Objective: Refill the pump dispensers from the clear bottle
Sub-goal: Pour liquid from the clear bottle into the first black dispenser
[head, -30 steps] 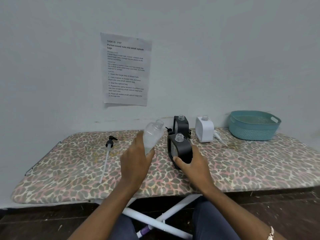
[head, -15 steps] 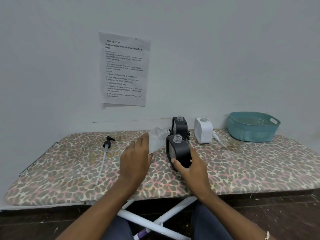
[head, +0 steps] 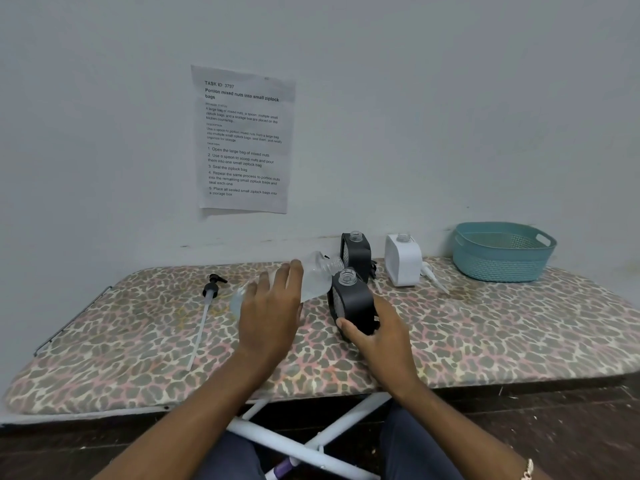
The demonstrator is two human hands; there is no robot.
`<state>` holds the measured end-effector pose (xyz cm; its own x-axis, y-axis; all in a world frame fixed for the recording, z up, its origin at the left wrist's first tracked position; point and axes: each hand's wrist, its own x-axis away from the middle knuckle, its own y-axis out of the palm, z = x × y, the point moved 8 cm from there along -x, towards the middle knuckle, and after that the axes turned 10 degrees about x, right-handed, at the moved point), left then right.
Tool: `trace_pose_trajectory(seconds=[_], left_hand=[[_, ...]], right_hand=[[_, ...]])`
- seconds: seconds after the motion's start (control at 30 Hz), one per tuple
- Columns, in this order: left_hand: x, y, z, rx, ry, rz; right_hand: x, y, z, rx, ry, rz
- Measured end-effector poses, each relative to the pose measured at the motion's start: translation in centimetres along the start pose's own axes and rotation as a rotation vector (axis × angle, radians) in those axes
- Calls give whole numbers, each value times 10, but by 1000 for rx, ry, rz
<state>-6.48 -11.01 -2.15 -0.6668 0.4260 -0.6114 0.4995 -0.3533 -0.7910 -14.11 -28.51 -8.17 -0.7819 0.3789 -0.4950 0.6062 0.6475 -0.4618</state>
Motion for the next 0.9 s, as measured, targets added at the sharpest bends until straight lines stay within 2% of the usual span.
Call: trace_pose_trajectory(seconds=[0.9], left_hand=[[-8, 6, -5, -133, 31, -122]], right_hand=[[-2, 3, 7, 32, -17, 0]])
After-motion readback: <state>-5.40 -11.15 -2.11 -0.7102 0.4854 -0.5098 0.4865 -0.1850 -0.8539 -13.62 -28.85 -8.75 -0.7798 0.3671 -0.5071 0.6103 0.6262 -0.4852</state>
